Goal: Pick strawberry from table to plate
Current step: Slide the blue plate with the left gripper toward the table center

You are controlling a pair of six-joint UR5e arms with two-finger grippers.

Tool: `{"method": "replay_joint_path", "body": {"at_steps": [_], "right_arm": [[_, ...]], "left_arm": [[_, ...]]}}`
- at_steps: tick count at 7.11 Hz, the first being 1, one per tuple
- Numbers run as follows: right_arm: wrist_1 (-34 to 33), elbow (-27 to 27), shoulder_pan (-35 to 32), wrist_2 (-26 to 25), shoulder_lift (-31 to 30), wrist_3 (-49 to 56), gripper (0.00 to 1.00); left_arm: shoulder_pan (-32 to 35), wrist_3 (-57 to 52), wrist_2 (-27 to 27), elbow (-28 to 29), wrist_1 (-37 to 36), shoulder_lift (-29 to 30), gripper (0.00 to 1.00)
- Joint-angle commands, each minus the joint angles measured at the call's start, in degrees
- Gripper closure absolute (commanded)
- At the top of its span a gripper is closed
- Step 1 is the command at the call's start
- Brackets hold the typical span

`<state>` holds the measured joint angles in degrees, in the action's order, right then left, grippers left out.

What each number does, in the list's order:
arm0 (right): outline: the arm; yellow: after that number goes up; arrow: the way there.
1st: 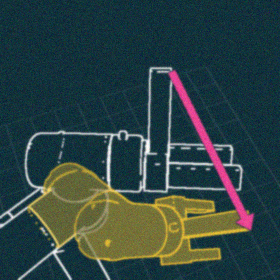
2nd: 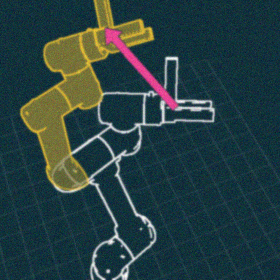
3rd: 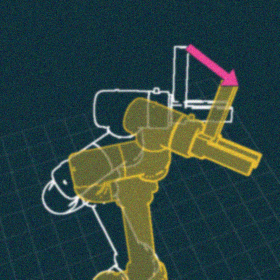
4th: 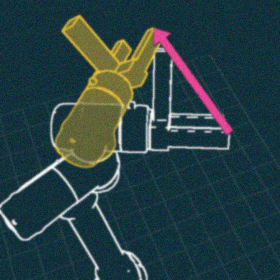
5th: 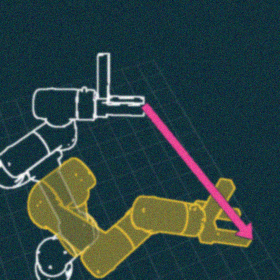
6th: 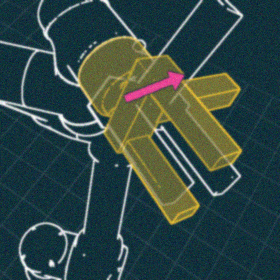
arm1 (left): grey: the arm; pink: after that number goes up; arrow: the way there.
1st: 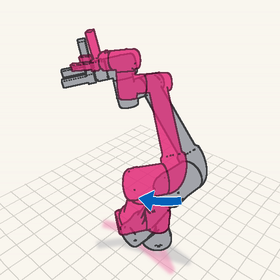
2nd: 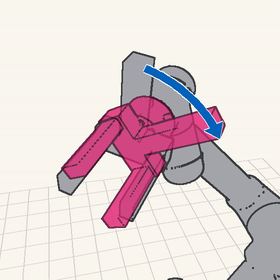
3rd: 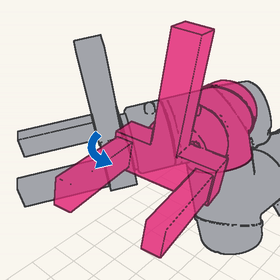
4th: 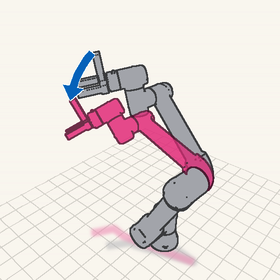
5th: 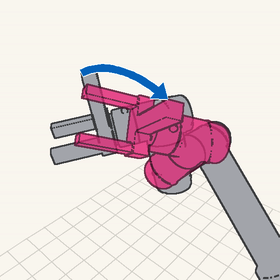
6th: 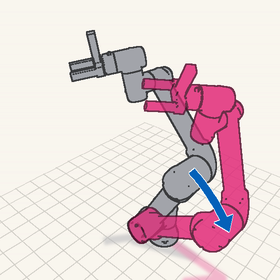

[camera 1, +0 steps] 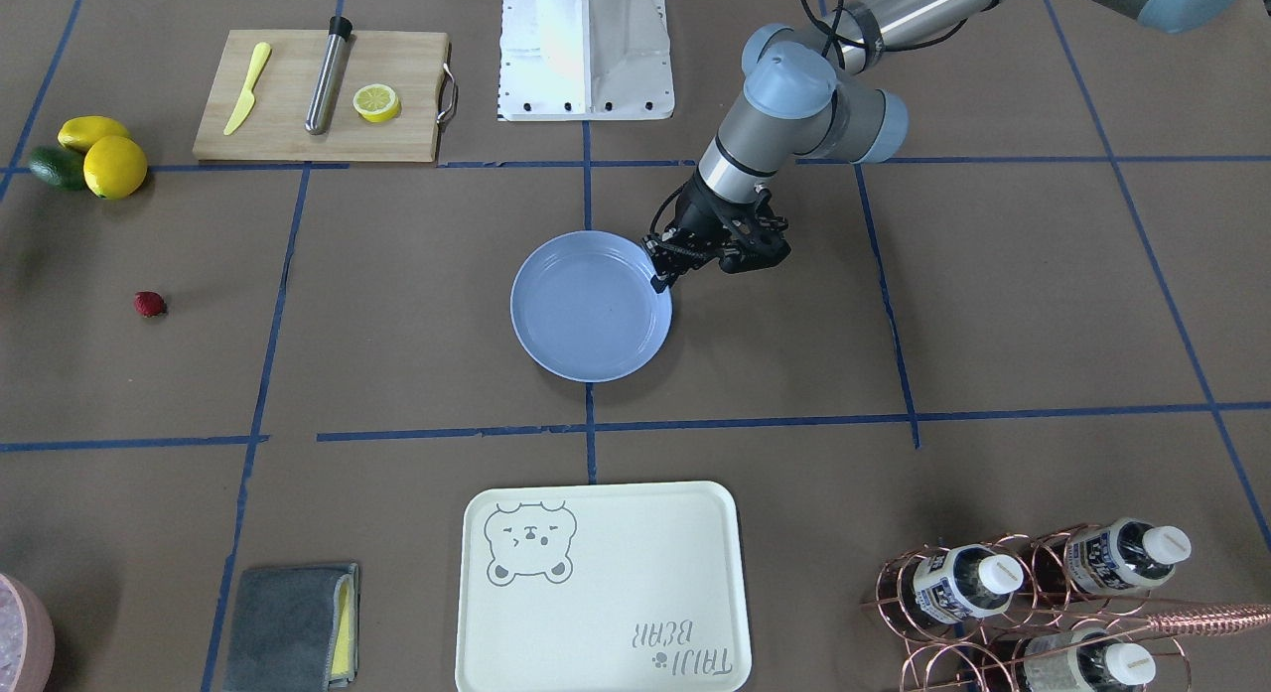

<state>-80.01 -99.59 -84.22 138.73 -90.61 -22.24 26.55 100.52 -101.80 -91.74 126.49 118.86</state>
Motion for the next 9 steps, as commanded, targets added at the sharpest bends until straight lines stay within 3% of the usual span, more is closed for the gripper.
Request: {"method": "replay_joint_path", "body": {"at_steps": [1, 2, 3, 4, 5, 7, 9], "right_arm": [[0.11, -4.27, 4.22, -2.65, -0.62, -6.11, 0.0], [0.11, -6.99, 7.02, -4.24, -1.84, -8.93, 0.0], [0.11, -8.58, 8.97, -4.95, -2.81, -10.26, 0.0], [2.98, -9.73, 10.99, -5.13, -4.12, -14.11, 0.0], [10.06, -9.65, 13.44, -5.57, -6.49, -19.1, 0.0], [13.82, -9.83, 18.11, -7.41, -7.21, -25.55, 0.0], [16.44, -9.66, 24.07, -13.62, -9.13, -26.8, 0.0]], "left_arm": [[-0.45, -0.32, 0.64, -0.02, -0.02, -0.12, 1.0], [-0.45, -0.41, 0.64, -0.2, -0.02, -0.12, 1.0], [-0.45, -0.58, 0.55, -0.46, -0.02, -0.04, 0.7], [-0.45, -0.67, 0.55, -0.9, -0.02, -0.21, 0.56], [-0.45, -0.76, 0.55, -1.33, -0.02, -0.56, 0.38], [-0.01, -2.24, 0.03, -7.1, -6.04, -0.65, 0.0], [5.32, -11.36, -4.96, -15.72, -20.79, -0.04, 0.0]]}}
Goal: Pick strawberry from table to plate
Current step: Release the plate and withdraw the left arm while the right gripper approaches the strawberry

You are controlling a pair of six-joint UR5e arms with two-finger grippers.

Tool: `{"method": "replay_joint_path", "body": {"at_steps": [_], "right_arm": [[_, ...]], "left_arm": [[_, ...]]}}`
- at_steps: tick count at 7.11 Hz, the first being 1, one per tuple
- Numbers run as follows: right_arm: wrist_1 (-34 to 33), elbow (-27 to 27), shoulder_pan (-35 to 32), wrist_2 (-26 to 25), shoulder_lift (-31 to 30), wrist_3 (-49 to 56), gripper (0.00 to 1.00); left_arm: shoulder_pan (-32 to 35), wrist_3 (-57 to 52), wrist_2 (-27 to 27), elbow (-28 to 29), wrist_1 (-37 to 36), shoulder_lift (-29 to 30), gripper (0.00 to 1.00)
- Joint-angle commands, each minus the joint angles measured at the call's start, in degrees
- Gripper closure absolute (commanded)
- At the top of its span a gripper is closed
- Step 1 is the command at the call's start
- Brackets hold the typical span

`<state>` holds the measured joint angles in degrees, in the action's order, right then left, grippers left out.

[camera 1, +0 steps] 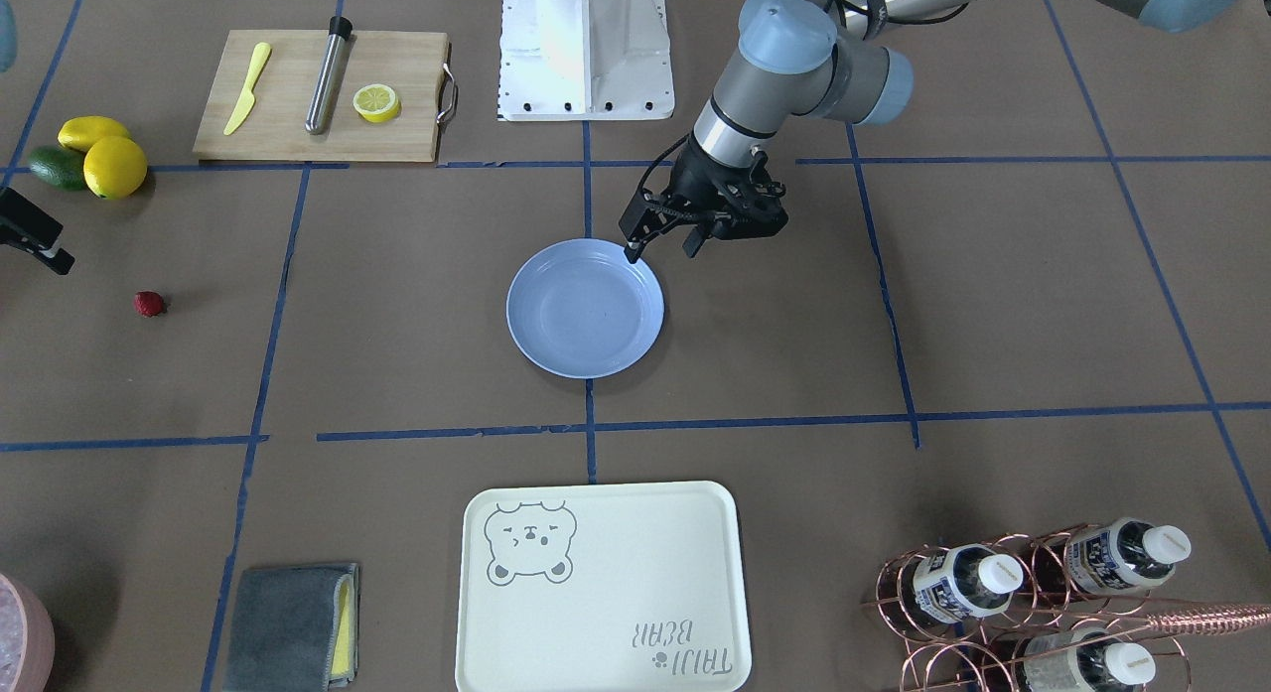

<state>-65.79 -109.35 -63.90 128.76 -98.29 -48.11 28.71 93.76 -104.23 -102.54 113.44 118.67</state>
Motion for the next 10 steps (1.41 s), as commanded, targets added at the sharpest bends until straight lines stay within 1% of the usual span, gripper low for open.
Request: {"method": "replay_joint_path", "body": {"at_steps": [1, 2, 3, 4, 5, 7, 8, 9, 10], "right_arm": [[5.2, 1.24, 6.57, -5.69, -2.34, -3.03, 0.0], [5.92, 1.68, 9.12, -7.8, -2.34, -3.66, 0.0], [5.93, 3.43, 11.41, -9.47, -1.91, -3.58, 0.0], [6.02, 5.01, 12.65, -10.19, -1.47, -3.49, 0.0], [6.02, 6.85, 13.1, -10.19, 0.19, -3.49, 0.0], [5.93, 8.89, 14.06, -10.11, 1.87, -2.96, 0.01], [5.93, 10.72, 14.16, -10.11, 4.22, -3.22, 0.01], [6.02, 11.26, 14.24, -10.11, 4.42, -3.05, 0.02], [5.93, 11.35, 14.24, -10.11, 4.42, -3.05, 0.07]], "left_arm": [[5.89, -7.16, -2.73, -5.47, -9.54, -0.1, 0.0], [6.96, -9.19, -2.73, -5.48, -9.82, -0.54, 0.0], [8.8, -10.34, -2.73, -5.74, -9.91, -0.81, 0.0], [10.29, -11.22, -2.73, -6.0, -9.91, -1.59, 0.0], [11.35, -13.41, -2.73, -6.09, -9.91, -1.86, 0.0], [12.07, -15.79, -2.82, -8.36, -9.91, -5.27, 0.0], [12.42, -17.72, -2.82, -8.73, -9.91, -6.42, 0.0], [13.29, -19.04, -2.82, -8.73, -9.91, -6.61, 0.0], [13.73, -19.23, -2.82, -8.64, -10.34, -6.7, 0.0]]}}
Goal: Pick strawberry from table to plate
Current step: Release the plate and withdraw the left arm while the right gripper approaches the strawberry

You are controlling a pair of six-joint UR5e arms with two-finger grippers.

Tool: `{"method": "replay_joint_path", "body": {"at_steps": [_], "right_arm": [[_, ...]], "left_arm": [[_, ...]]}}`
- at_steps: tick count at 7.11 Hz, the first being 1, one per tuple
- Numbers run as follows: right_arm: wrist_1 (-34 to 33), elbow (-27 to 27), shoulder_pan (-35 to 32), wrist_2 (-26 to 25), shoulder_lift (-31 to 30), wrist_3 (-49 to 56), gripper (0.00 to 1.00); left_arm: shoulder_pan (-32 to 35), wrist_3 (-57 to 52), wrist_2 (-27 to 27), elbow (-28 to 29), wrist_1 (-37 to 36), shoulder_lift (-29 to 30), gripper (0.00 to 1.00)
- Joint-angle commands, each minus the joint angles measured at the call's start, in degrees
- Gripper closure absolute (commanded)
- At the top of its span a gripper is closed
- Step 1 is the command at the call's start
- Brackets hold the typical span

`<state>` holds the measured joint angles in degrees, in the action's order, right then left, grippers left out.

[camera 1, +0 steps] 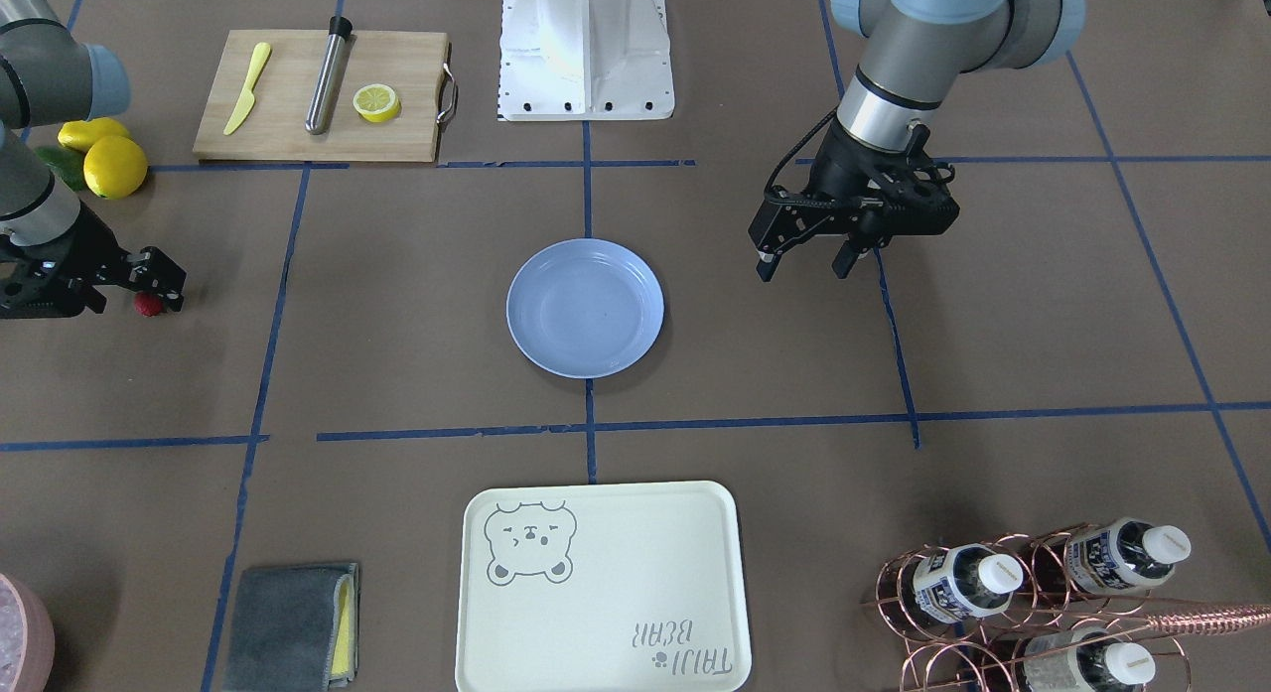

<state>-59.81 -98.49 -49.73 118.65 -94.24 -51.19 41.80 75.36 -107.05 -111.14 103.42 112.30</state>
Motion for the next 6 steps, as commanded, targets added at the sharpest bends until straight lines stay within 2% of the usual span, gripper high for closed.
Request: {"method": "replay_joint_path", "body": {"at_steps": [1, 6], "right_arm": [[0.05, 0.58, 0.07, 0.17, 0.28, -0.05, 0.15], [-0.04, 0.49, 0.68, 0.97, -0.42, -0.13, 0.2]], "left_arm": [[0.91, -1.0, 0.0, -0.12, -0.5, -0.68, 0.0], [1.01, -1.0, 0.0, -0.12, -0.5, -0.68, 0.0]]}}
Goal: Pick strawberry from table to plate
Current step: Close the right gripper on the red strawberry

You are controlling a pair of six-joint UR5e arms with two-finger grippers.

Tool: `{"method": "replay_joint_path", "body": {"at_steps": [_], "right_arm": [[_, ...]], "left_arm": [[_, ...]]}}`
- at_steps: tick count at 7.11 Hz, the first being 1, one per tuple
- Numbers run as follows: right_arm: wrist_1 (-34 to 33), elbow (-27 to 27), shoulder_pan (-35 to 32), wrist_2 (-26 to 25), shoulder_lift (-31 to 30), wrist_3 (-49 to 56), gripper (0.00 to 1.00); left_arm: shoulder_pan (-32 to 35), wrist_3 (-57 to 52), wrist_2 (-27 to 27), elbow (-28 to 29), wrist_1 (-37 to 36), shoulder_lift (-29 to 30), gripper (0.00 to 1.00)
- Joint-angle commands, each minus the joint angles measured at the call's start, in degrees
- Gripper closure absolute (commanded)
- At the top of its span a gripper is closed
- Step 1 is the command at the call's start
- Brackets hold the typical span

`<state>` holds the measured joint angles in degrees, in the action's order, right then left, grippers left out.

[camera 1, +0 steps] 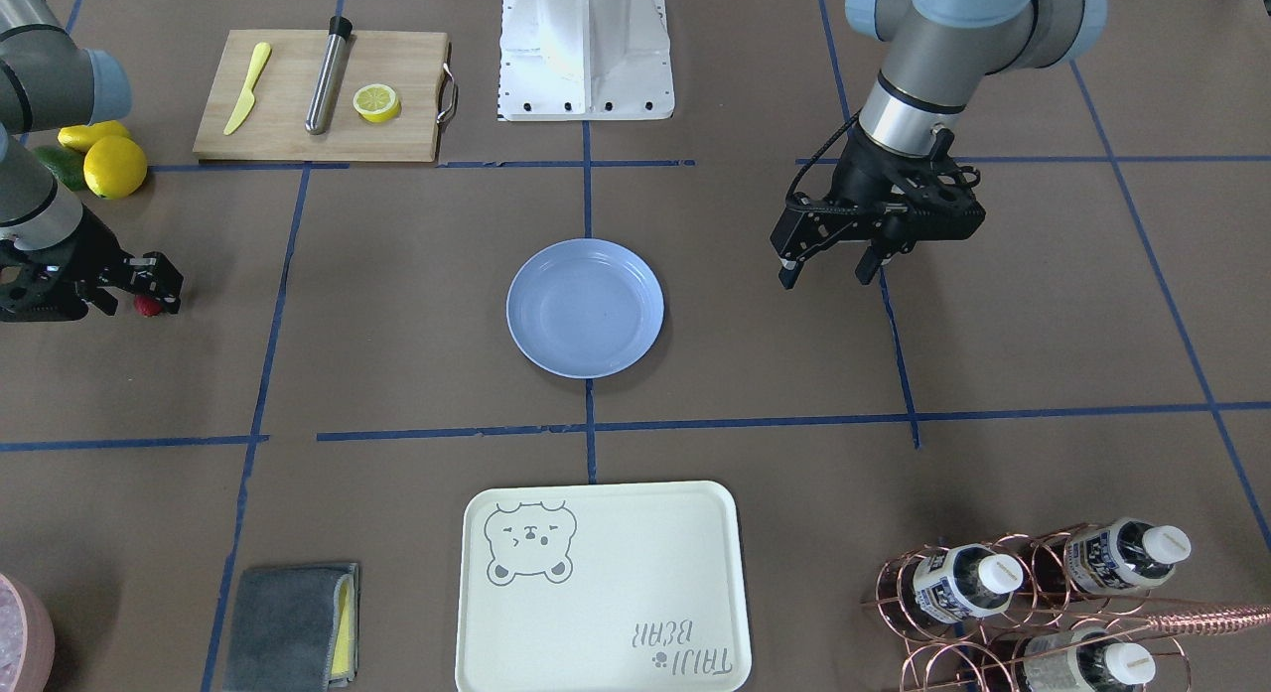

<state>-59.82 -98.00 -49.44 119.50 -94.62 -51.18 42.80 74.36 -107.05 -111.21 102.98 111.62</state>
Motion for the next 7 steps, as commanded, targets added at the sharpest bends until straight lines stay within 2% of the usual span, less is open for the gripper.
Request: {"method": "replay_joint_path", "body": {"at_steps": [1, 4, 5, 7], "right_arm": [[-0.03, 0.0, 0.48, 0.12, 0.05, -0.32, 0.33], [-0.12, 0.0, 0.39, -0.05, 0.05, 0.38, 1.0], [-0.03, -0.52, 0.13, -0.49, -0.12, 0.64, 1.0], [-0.9, -6.47, -1.0, 0.64, -1.09, 1.17, 1.0]], "left_arm": [[0.01, 0.0, 0.0, 0.03, -0.06, 0.0, 0.0], [0.01, 0.0, 0.0, 0.12, 0.02, -0.09, 0.0], [0.01, 0.0, 0.0, 0.12, 0.02, -0.44, 0.0], [1.31, -0.61, -0.09, -0.32, -0.06, -1.05, 0.0]]}}
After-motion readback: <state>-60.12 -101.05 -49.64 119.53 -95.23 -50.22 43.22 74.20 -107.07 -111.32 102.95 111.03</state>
